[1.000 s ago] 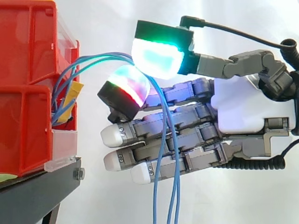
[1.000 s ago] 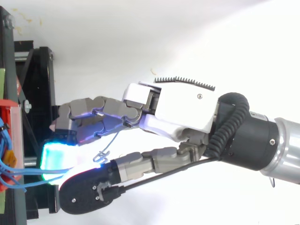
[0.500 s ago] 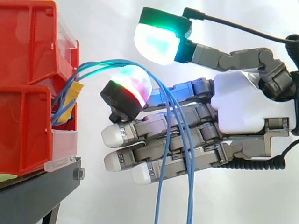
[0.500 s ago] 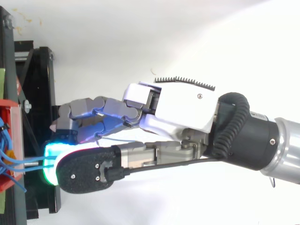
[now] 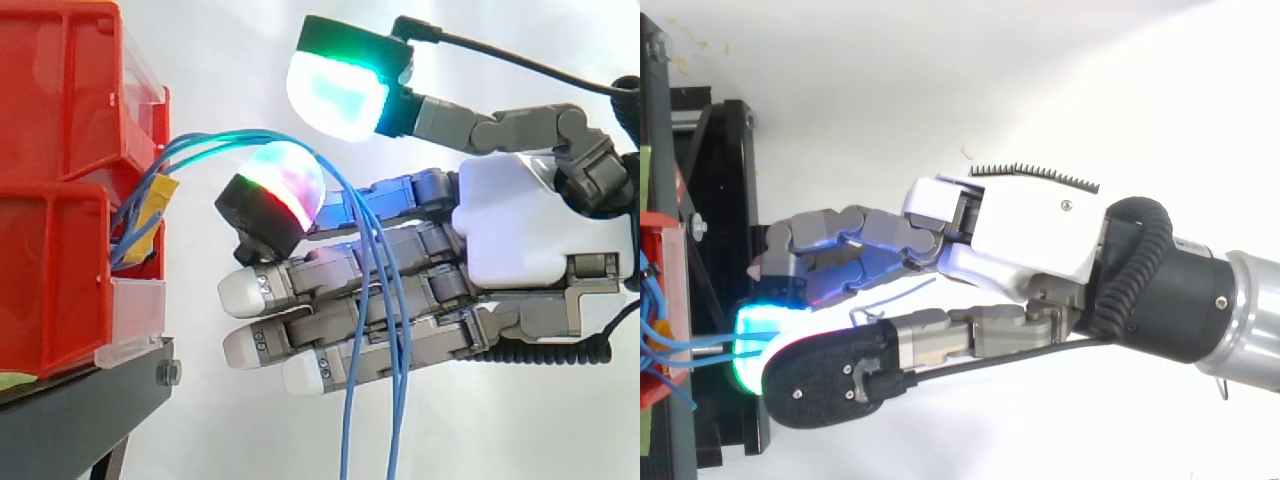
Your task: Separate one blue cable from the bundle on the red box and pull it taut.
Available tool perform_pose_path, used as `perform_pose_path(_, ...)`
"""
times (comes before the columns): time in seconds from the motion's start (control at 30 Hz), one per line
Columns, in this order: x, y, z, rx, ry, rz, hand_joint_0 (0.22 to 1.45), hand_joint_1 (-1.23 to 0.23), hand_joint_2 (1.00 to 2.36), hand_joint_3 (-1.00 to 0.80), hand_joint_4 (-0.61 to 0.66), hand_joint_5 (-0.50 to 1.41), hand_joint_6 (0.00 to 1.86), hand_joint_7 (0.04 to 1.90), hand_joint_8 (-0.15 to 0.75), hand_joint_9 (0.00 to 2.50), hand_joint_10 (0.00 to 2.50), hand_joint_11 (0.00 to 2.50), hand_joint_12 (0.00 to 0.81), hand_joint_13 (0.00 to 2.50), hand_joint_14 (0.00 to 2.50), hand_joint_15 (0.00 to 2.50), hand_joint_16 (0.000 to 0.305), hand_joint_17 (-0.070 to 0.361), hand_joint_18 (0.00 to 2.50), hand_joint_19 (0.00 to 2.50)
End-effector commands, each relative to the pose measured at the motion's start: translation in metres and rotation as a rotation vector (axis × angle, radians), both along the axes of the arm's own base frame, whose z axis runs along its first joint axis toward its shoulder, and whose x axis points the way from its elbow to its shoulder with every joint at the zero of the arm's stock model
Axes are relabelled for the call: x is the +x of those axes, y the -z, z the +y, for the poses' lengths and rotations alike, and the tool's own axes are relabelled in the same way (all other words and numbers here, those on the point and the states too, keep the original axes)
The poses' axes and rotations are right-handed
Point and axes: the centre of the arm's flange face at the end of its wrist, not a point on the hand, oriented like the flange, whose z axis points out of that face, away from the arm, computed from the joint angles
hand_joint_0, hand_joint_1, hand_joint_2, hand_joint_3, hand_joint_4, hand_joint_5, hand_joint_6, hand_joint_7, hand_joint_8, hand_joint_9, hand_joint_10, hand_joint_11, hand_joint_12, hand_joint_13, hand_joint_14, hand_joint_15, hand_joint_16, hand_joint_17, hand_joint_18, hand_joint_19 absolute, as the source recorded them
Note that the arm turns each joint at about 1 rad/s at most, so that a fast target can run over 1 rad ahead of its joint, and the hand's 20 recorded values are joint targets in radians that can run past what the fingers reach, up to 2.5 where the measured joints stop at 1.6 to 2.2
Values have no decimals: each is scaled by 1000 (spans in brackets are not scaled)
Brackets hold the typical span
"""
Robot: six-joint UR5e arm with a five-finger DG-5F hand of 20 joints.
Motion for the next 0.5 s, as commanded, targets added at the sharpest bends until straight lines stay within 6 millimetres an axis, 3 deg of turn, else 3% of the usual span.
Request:
perform_pose_path(0.0, 0, 1, -1, -2, 1, 2, 634, -475, 1007, -416, 197, -81, 501, 1338, 311, 697, 8, 297, 344, 366, 3, 120, 48, 107, 387, 361)
perform_pose_path(0.23, 0, 1, 0, -2, 0, 2, 658, -591, 1013, -206, 194, -82, 502, 1325, 317, 694, 7, 289, 355, 371, 4, 123, 49, 111, 396, 360)
perform_pose_path(0.47, 0, 0, 0, -9, 4, 3, 649, -759, 1011, -185, 218, -89, 502, 1296, 318, 664, 8, 298, 367, 356, 3, 122, 52, 118, 385, 345)
